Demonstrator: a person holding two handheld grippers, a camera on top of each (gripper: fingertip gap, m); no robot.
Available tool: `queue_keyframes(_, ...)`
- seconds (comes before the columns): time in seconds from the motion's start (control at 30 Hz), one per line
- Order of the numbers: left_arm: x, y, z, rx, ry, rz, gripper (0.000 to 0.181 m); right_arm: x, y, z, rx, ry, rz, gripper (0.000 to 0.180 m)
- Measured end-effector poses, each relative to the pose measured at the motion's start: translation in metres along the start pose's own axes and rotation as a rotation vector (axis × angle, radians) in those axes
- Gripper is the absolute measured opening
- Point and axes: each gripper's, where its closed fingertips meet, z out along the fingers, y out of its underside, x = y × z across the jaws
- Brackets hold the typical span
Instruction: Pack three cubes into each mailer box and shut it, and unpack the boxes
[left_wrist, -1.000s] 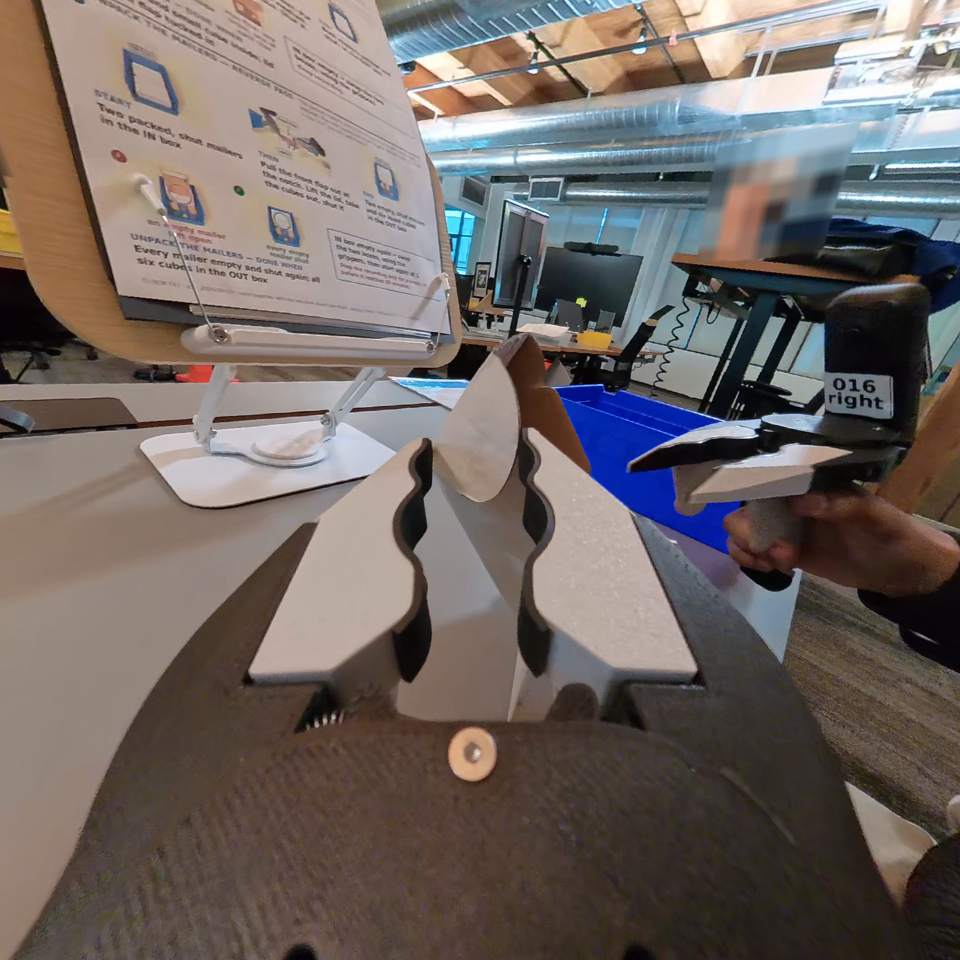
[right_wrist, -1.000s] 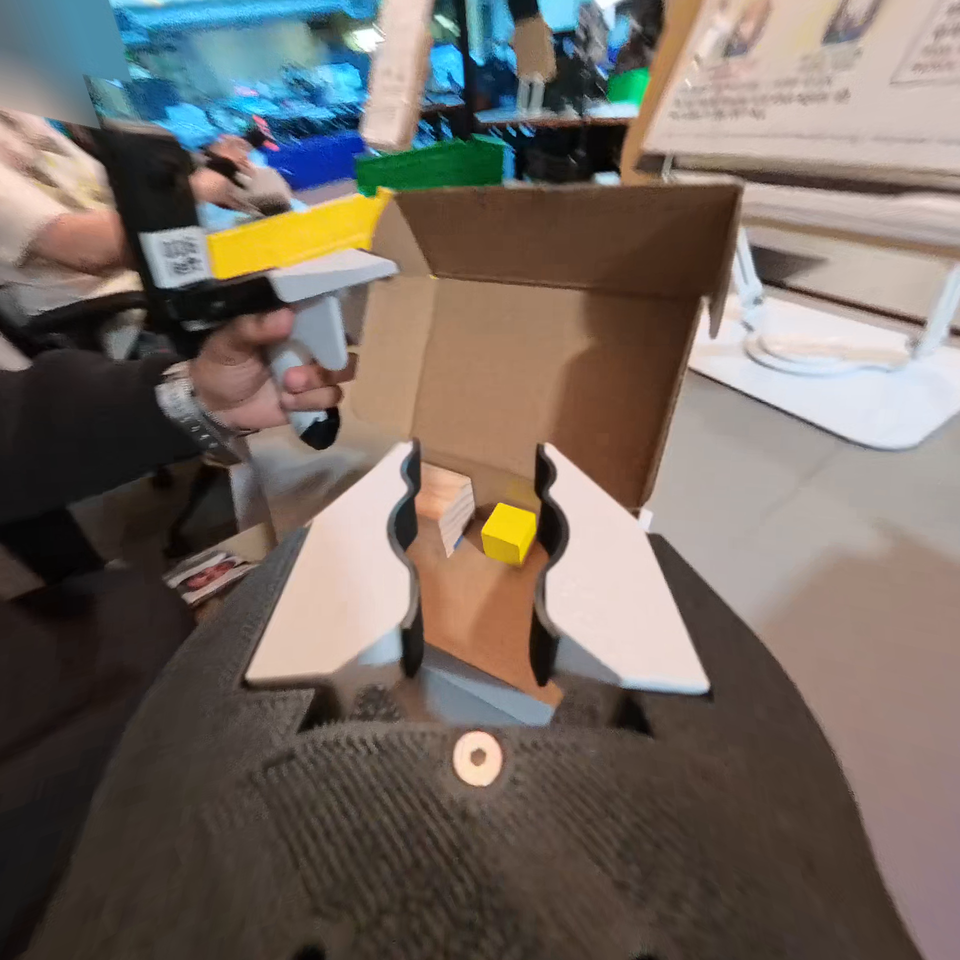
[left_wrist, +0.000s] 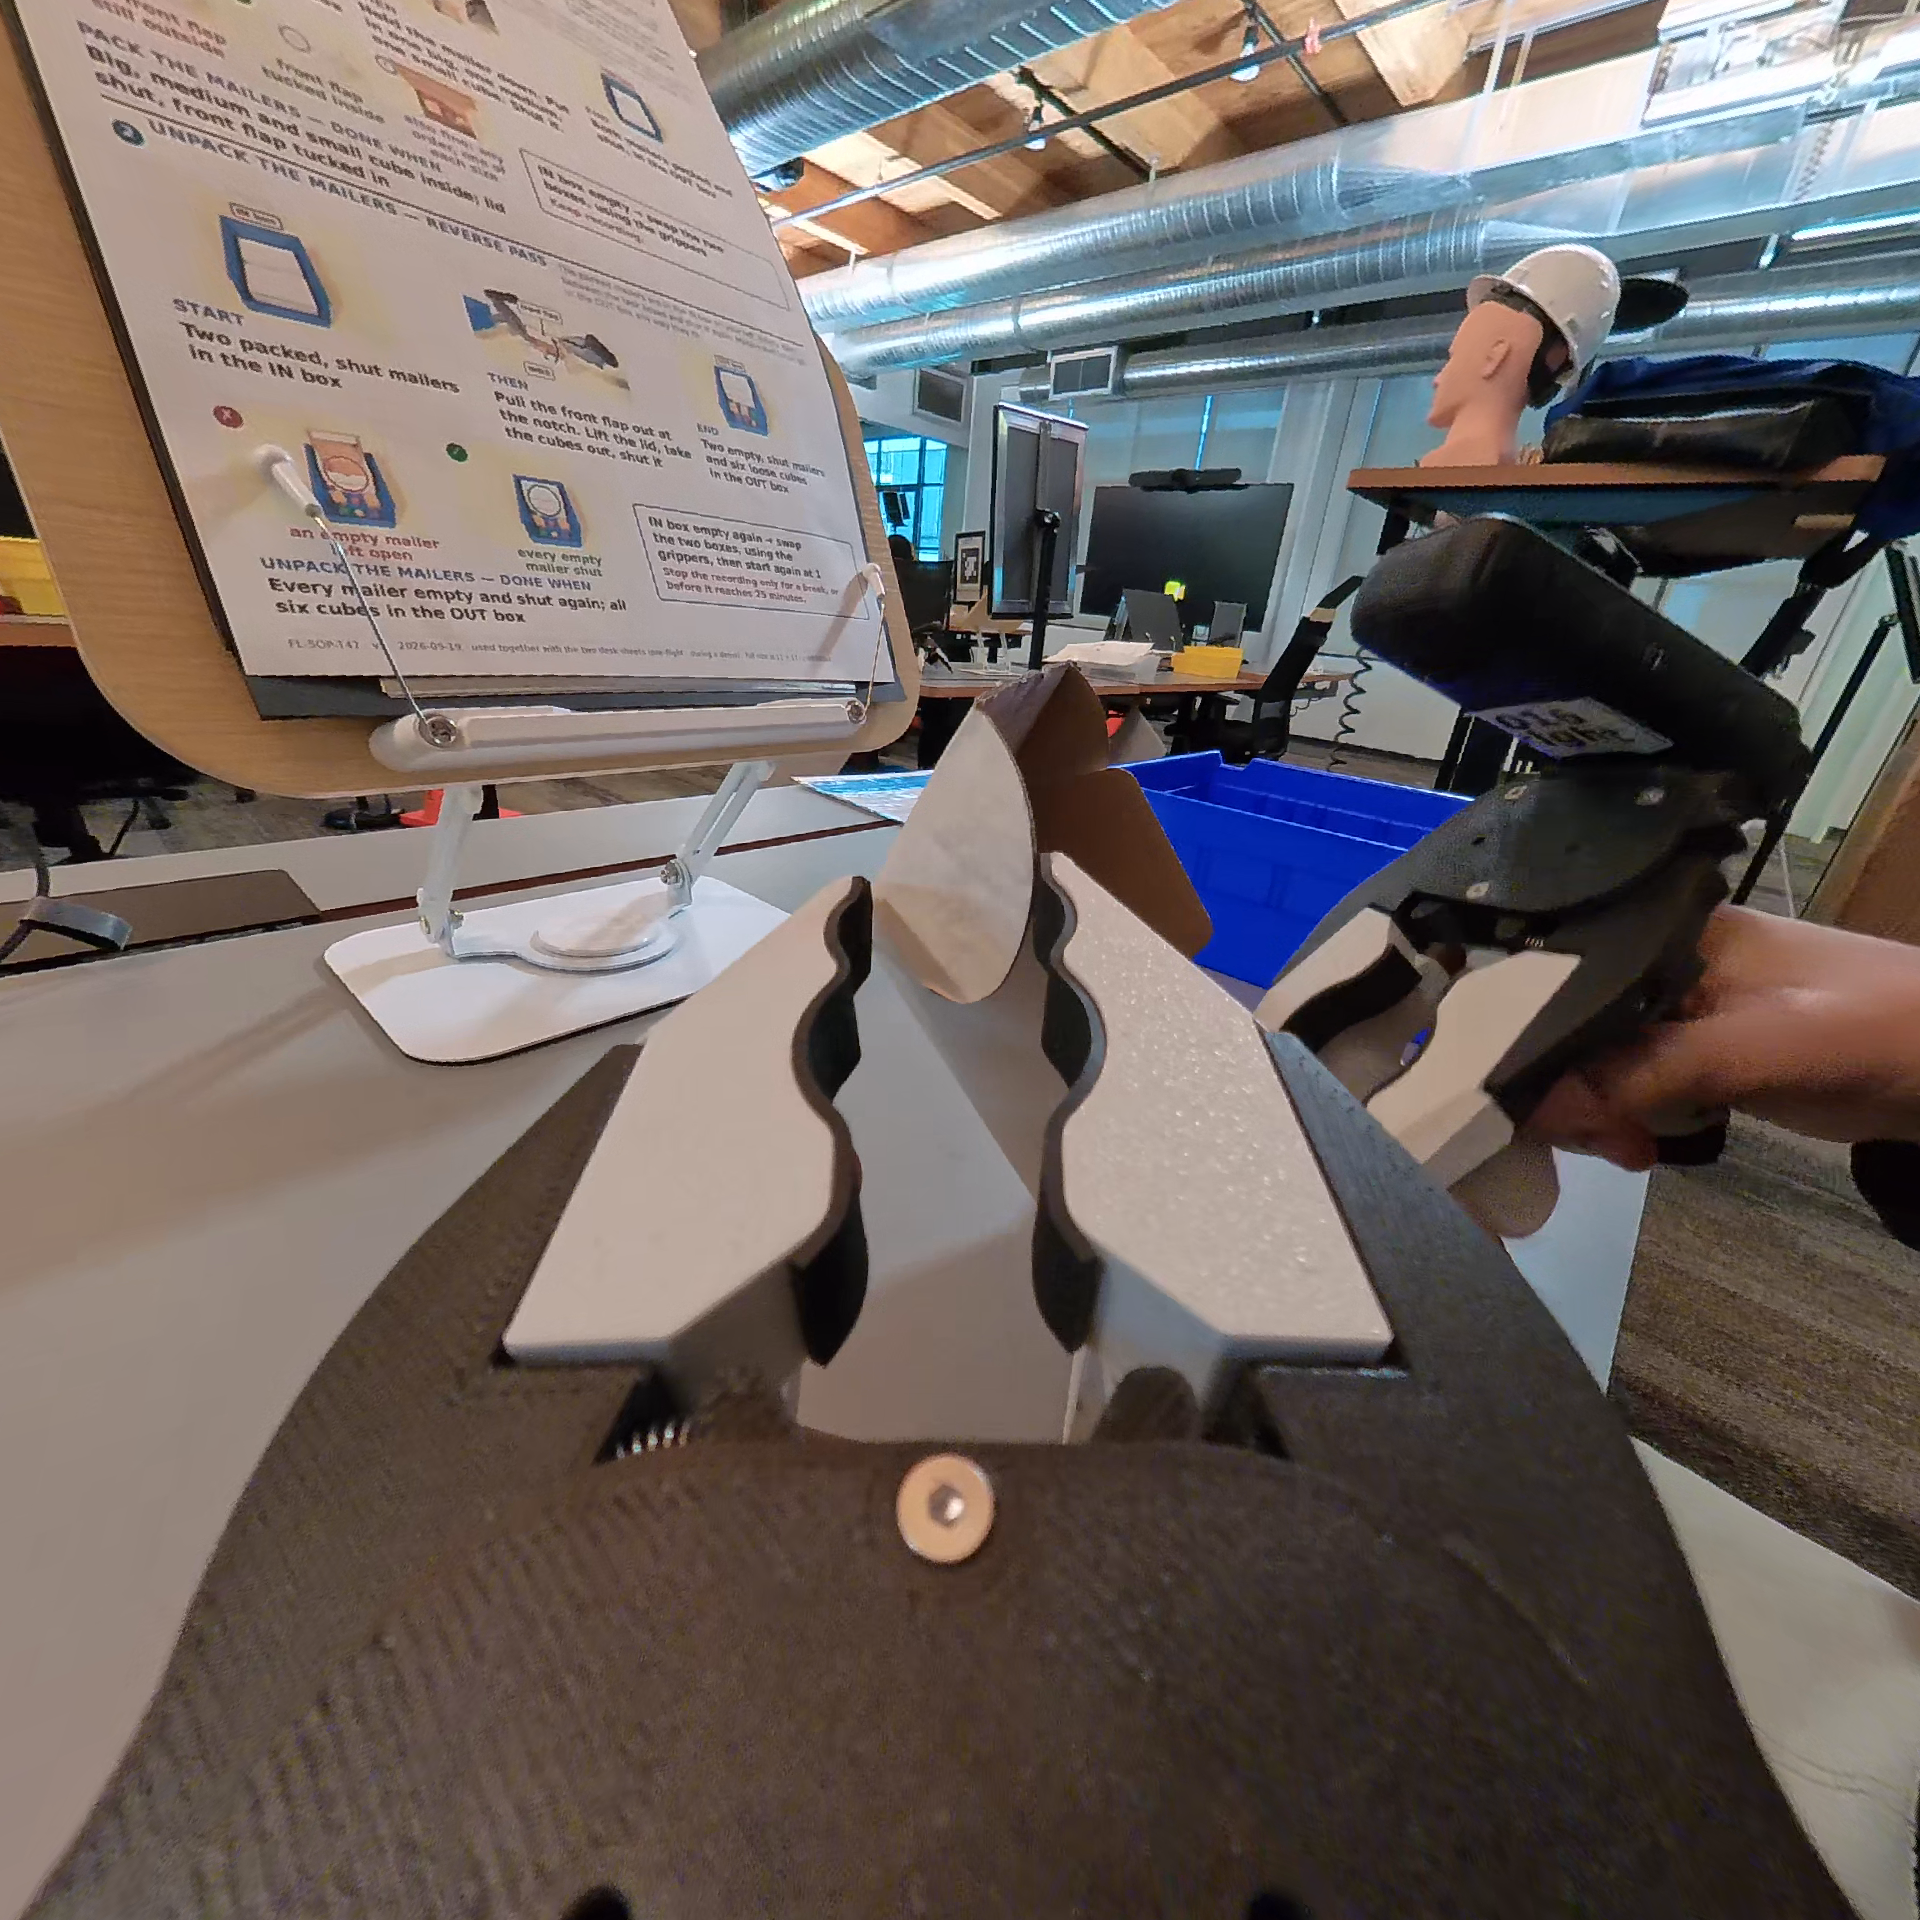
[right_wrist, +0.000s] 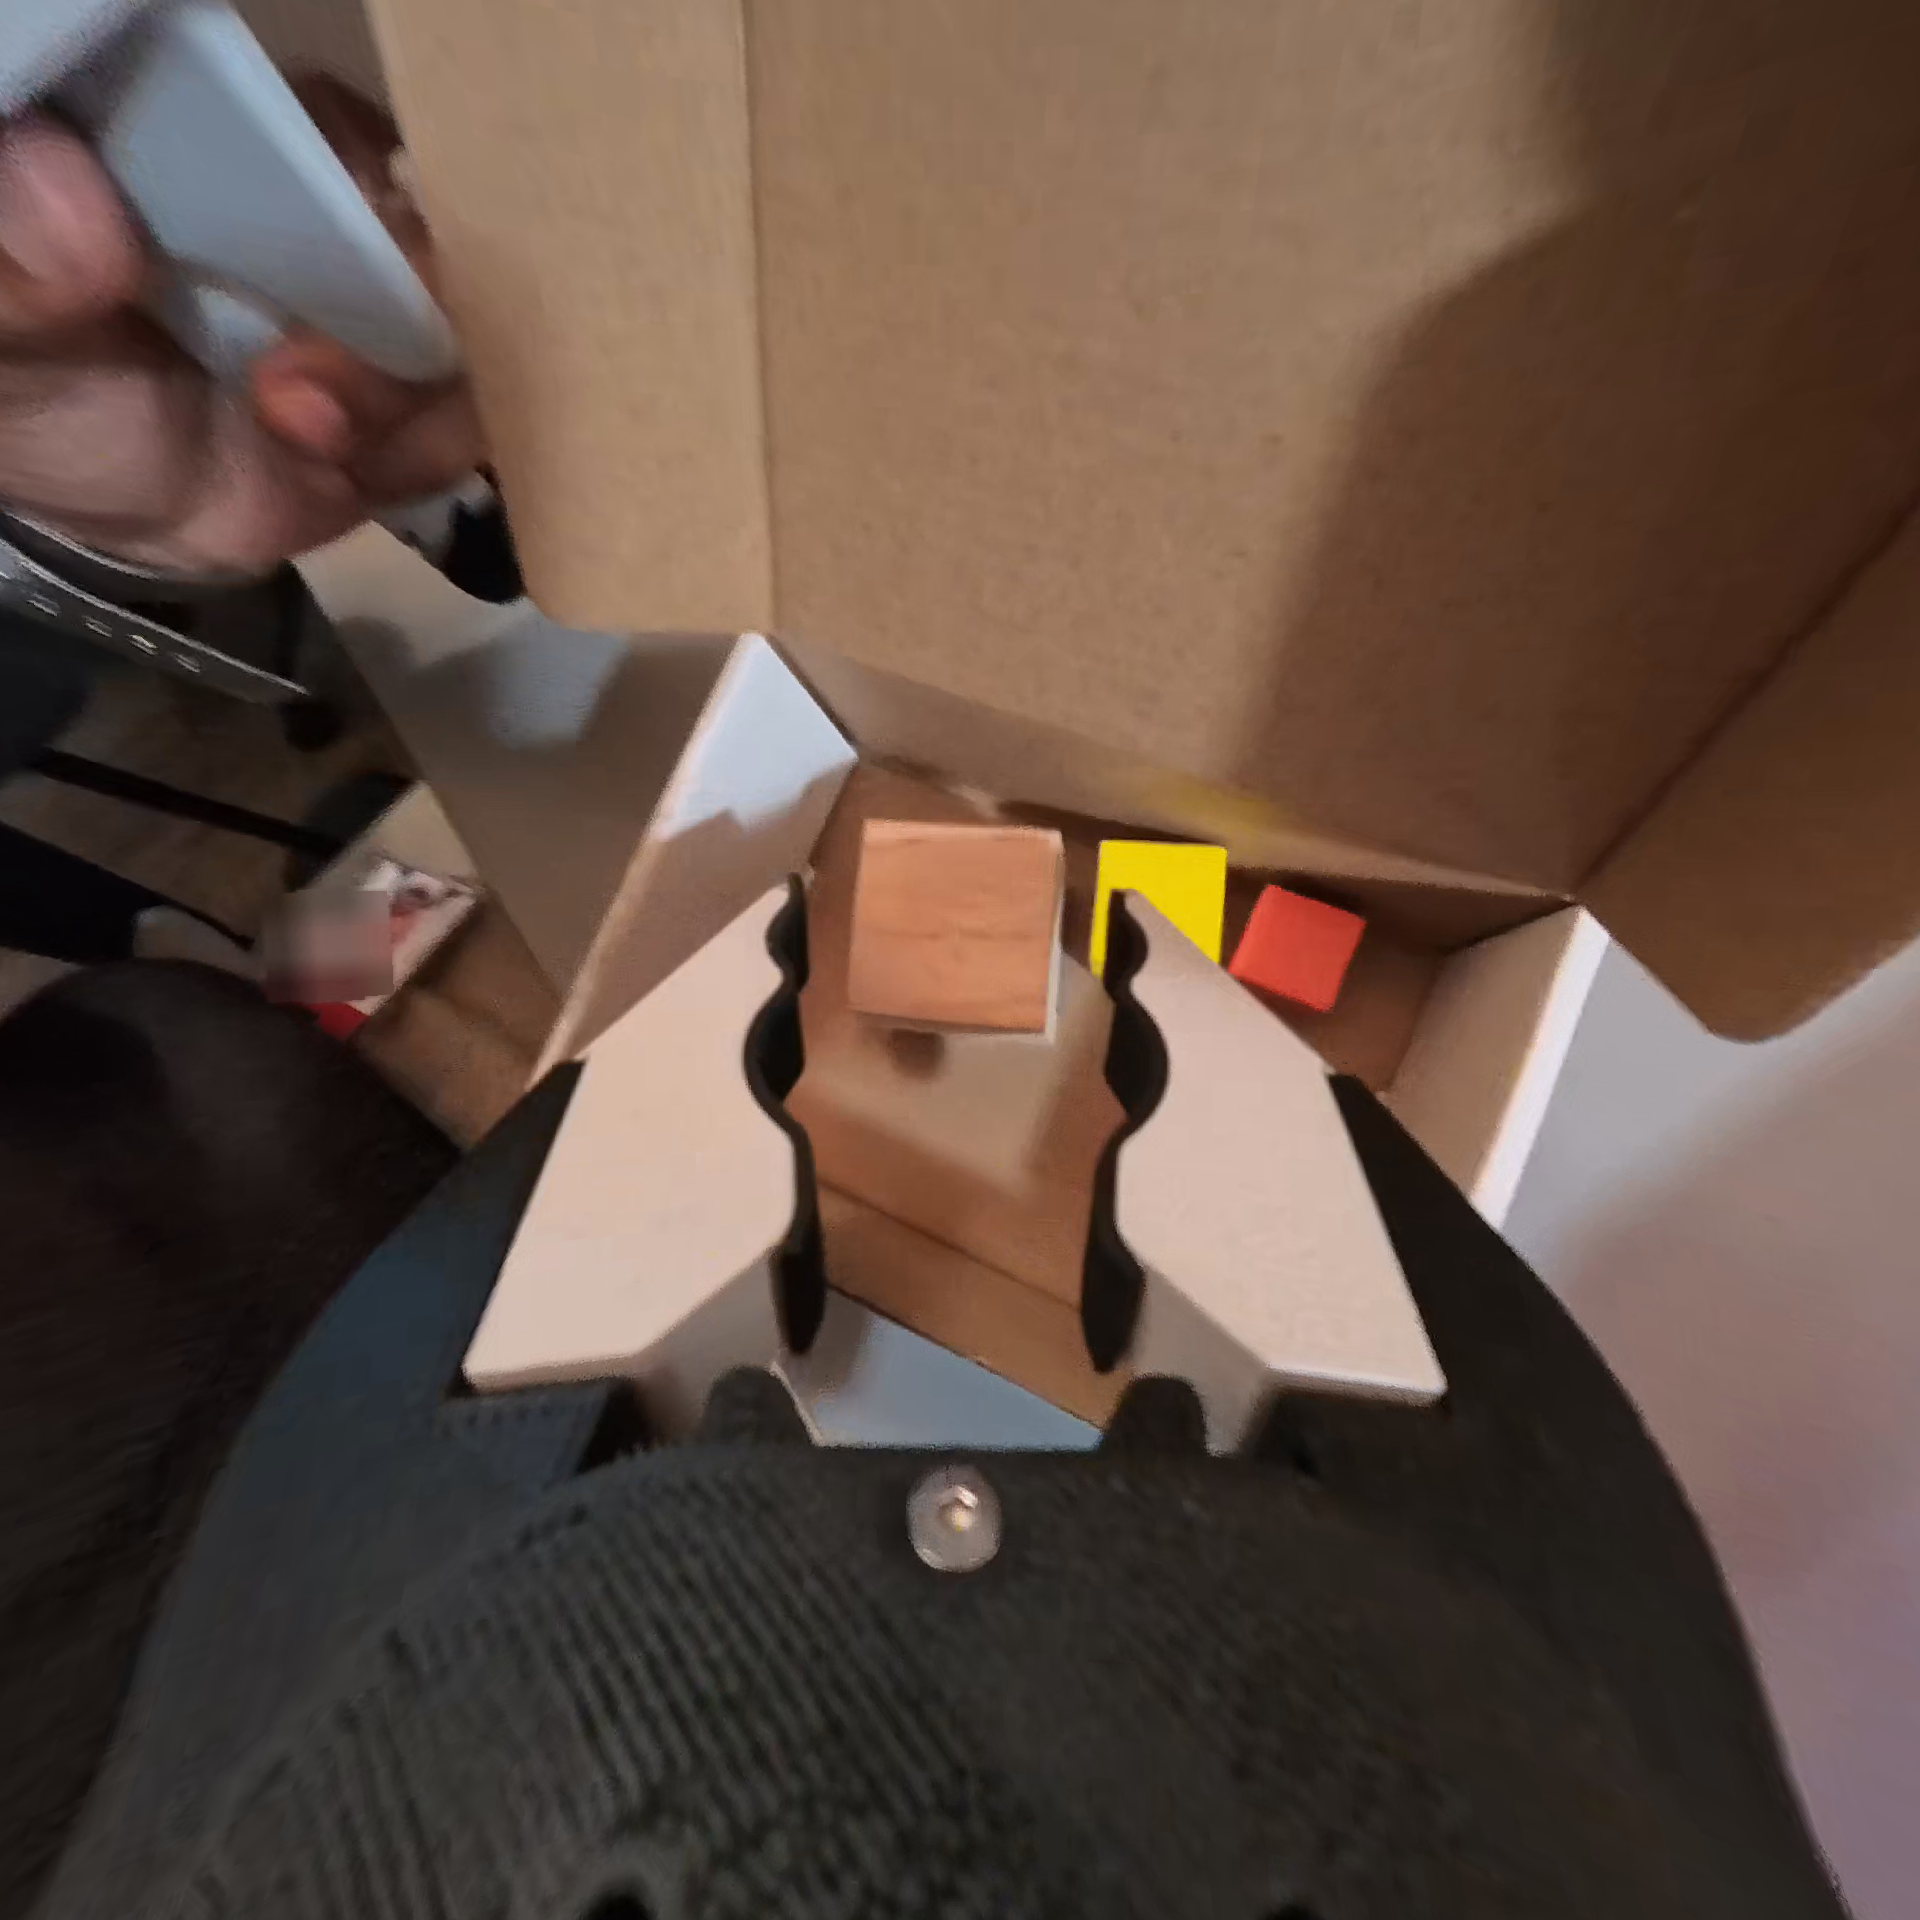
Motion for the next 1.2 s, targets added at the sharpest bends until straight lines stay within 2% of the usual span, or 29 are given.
queue_keyframes(0.13,-0.001,0.0,0.0,-0.001,-0.001,-0.001,0.03,-0.004,0.0,0.001,-0.017,0.0,-0.022,0.038)
queue_keyframes(0.4,-0.002,0.0,0.0,0.0,-0.003,-0.002,0.03,-0.006,-0.017,-0.024,0.071,-0.043,0.0,0.037)
queue_keyframes(0.6,-0.001,0.0,0.0,0.0,-0.003,-0.002,0.03,-0.013,0.013,-0.005,-0.089,-0.092,0.008,0.038)
queue_keyframes(0.87,-0.002,0.0,0.0,0.001,-0.002,-0.001,0.03,-0.019,0.014,0.001,-0.103,-0.079,-0.045,0.052)
queue_keyframes(0.97,-0.002,0.0,0.0,0.001,-0.003,0.001,0.03,-0.017,0.017,0.004,-0.122,-0.048,-0.074,0.041)
queue_keyframes(1.03,-0.001,0.0,0.0,0.0,-0.002,0.002,0.03,-0.016,0.016,0.003,-0.122,-0.037,-0.082,0.04)
queue_keyframes(1.13,-0.001,0.0,0.0,0.0,-0.002,0.003,0.03,-0.015,0.003,-0.011,-0.07,-0.029,-0.082,0.04)
queue_keyframes(1.2,-0.002,0.0,0.0,0.0,-0.003,0.002,0.03,-0.01,-0.013,-0.034,0.0,-0.018,-0.072,0.04)
